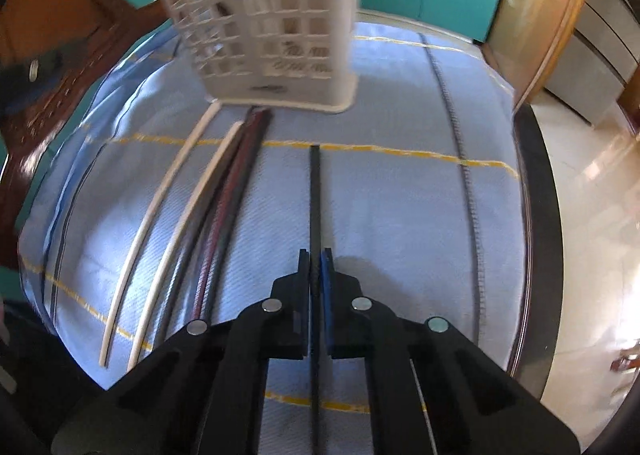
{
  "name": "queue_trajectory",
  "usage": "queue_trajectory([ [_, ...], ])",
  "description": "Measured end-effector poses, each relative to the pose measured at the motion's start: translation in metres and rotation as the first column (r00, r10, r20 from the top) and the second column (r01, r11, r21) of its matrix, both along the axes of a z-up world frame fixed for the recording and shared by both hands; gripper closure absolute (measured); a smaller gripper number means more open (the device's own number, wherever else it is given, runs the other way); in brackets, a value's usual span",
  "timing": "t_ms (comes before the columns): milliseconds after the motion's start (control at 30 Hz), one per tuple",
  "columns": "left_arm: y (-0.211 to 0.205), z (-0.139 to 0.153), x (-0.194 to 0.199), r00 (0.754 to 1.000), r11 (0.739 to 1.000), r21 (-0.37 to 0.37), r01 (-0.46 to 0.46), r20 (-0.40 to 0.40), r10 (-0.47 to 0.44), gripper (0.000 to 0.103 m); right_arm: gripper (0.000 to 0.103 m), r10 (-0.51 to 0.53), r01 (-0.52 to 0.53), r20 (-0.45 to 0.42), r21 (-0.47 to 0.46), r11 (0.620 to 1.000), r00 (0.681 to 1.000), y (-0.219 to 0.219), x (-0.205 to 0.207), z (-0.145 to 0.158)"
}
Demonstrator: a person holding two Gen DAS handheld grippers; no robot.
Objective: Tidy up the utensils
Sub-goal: 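Close the right tool on a black chopstick while the left tool approaches a white chopstick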
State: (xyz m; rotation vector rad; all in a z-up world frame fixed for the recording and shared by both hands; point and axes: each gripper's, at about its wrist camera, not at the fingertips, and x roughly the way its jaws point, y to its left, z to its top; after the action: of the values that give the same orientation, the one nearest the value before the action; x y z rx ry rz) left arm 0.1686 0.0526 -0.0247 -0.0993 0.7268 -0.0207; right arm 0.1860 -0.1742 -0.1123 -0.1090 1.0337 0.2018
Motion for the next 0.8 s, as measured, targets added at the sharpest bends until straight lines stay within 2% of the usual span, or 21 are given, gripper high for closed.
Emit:
queue_trajectory([
  [167, -0.005, -0.017, 0.007, 0.997, 0.999, 0.032, -0.006, -0.081, 0.009, 0.042, 0.097, 0.005, -0.005, 0.005, 0.010, 1.000, 1.000, -0.004, -0.004, 0.002],
  [267, -0.002, -0.023, 0.010, 0.993, 1.000, 0.002, -0.006, -0.115, 0.006, 0.042, 0.097, 0.011, -0.011, 0.009, 0.007, 1.000, 1.000, -0.002, -0.006, 0.003],
  [367, -0.001, -0.029, 0.013, 0.990, 1.000, -0.009, -0.002, -0.144, 0.000, 0.042, 0.097, 0.010, -0.010, 0.012, 0.011, 1.000, 1.000, -0.003, -0.006, 0.004],
  [800, -0.017, -0.051, 0.015, 0.969, 0.998, 0.028, 0.053, -0.244, -0.044, 0.036, 0.097, 0.016, -0.016, 0.009, -0.001, 1.000, 1.000, -0.001, -0.004, 0.003],
])
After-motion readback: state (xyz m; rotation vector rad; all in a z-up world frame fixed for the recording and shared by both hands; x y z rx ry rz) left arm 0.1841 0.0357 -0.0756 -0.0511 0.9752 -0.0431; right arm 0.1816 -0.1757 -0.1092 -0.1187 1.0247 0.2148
